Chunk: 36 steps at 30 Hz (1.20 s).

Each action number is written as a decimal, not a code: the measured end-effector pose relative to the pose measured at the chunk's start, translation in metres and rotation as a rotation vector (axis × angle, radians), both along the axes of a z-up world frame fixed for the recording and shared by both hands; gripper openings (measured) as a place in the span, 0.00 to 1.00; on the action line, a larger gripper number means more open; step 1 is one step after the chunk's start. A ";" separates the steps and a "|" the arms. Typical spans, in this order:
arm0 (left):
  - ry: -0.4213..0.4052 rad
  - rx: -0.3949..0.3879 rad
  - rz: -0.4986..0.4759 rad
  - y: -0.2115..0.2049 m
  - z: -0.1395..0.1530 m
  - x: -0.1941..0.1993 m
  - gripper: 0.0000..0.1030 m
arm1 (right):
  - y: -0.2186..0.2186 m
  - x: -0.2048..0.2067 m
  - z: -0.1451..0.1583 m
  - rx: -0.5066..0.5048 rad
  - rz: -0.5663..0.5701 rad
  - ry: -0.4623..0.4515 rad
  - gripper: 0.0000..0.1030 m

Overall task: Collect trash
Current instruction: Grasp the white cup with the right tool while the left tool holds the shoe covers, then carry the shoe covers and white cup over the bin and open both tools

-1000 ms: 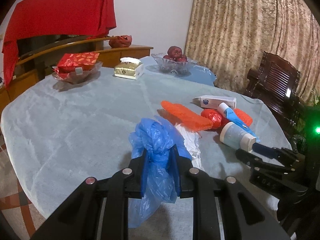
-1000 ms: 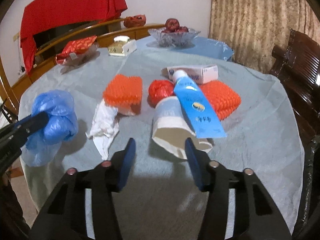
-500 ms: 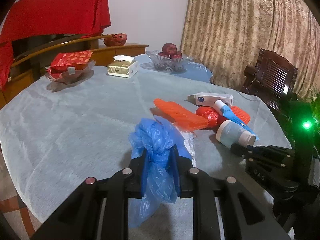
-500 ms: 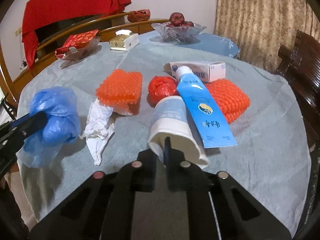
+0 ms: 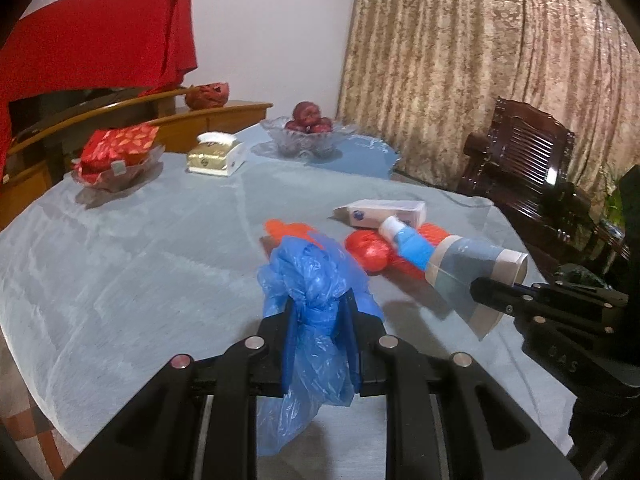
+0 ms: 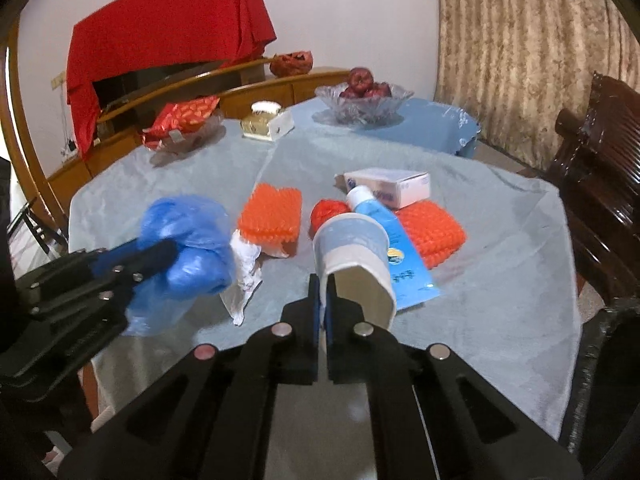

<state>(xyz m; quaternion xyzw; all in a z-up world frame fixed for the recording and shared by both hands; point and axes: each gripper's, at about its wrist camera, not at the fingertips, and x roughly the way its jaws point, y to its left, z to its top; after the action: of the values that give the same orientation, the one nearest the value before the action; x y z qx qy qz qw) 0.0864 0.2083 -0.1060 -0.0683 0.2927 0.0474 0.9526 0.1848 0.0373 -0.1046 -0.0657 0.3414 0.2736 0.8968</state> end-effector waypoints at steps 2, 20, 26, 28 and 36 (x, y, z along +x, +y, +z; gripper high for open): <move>-0.009 0.002 -0.020 -0.010 0.005 0.001 0.20 | -0.009 -0.004 0.007 0.011 -0.012 -0.006 0.02; -0.103 -0.036 -0.302 -0.156 0.047 0.026 0.20 | -0.162 -0.037 0.051 0.043 -0.290 -0.109 0.02; -0.115 -0.059 -0.405 -0.212 0.052 0.037 0.20 | -0.226 -0.048 0.053 0.036 -0.426 -0.134 0.02; -0.117 -0.059 -0.445 -0.233 0.053 0.040 0.20 | -0.246 -0.051 0.053 0.031 -0.469 -0.138 0.02; -0.081 -0.064 -0.570 -0.299 0.046 0.058 0.20 | -0.313 -0.055 0.027 0.010 -0.596 -0.090 0.02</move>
<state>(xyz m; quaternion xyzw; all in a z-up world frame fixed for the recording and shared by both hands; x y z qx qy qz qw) 0.1441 -0.0912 -0.0603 -0.0153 0.2630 -0.2345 0.9357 0.1294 -0.2759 -0.0780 0.0298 0.3040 -0.0032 0.9522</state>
